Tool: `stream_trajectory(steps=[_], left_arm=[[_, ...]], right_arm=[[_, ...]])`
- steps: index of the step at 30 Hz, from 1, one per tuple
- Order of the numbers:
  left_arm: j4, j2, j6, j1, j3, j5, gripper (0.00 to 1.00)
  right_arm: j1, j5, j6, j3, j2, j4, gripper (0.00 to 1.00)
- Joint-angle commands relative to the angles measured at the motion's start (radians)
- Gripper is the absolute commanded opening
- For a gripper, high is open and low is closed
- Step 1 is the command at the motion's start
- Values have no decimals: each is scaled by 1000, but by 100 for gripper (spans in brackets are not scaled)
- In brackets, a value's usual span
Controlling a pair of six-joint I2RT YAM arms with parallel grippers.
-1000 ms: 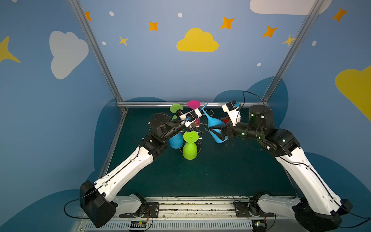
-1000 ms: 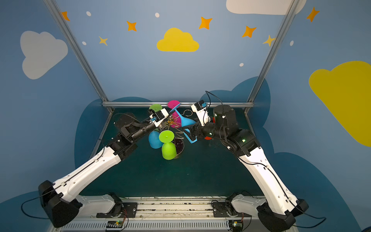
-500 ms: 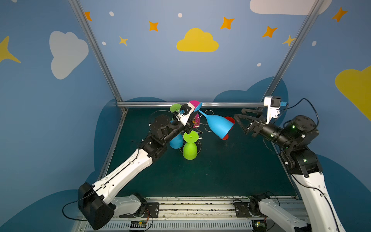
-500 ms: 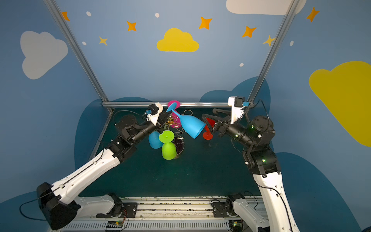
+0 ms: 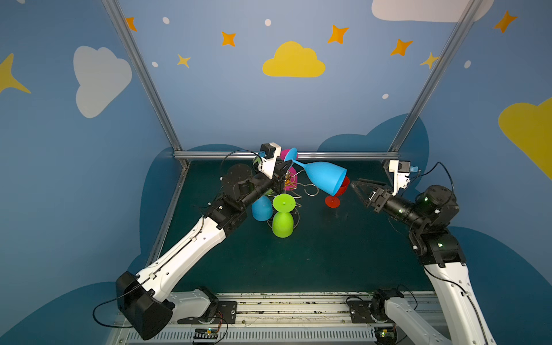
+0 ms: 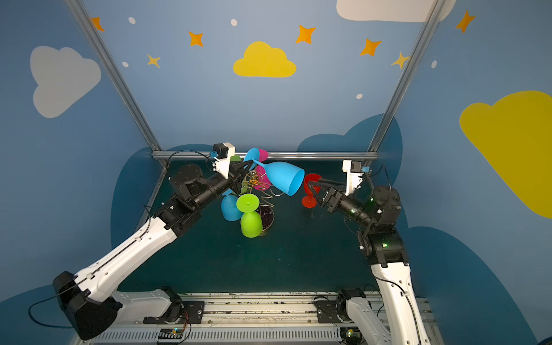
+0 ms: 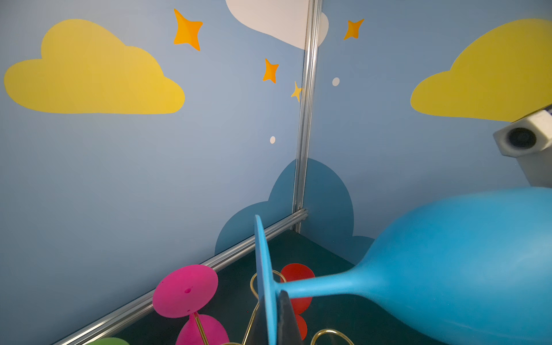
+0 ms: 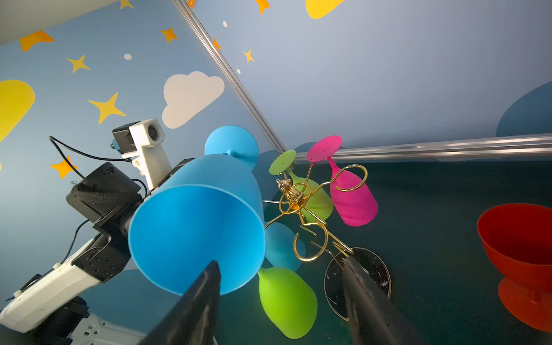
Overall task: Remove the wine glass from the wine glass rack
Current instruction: 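Grasp the blue glass bowl with the right gripper while left releases and withdraws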
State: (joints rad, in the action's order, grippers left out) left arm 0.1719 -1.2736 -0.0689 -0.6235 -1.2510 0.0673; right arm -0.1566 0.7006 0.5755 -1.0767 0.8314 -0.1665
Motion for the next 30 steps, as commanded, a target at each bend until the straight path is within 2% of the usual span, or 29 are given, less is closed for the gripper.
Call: stream_trajectory(steps=[1,7,11,15,20,22,24,27,28,30], left_arm=[[7,-7,-23,3,-13,17,3],[11,-5,-23,3,-10,34,3],[12,0,-25,3,-8,63,3],[9,3,-29,2,-10,98,3],[6,6,-31,3,-5,106,3],[19,7,-29,2,4,104,3],[42,13,-33,2,17,96,15],[58,19,-38,2,28,80,56],[57,23,-38,3,32,68,63],[62,37,-23,3,47,31,70]], right_arm=[[-40,28,20,3,9,59,61],[-118,-30,6,-13,55,79,58],[-154,-64,5,-36,99,91,51],[-177,-74,-3,-52,130,105,33],[-187,-77,-6,-65,146,113,3],[-189,-88,-5,-70,143,107,0],[-188,-106,-3,-69,137,103,0],[-186,-142,-25,-83,123,55,0],[-181,-157,-45,-98,115,20,0],[-166,-191,-103,-141,91,-81,0]])
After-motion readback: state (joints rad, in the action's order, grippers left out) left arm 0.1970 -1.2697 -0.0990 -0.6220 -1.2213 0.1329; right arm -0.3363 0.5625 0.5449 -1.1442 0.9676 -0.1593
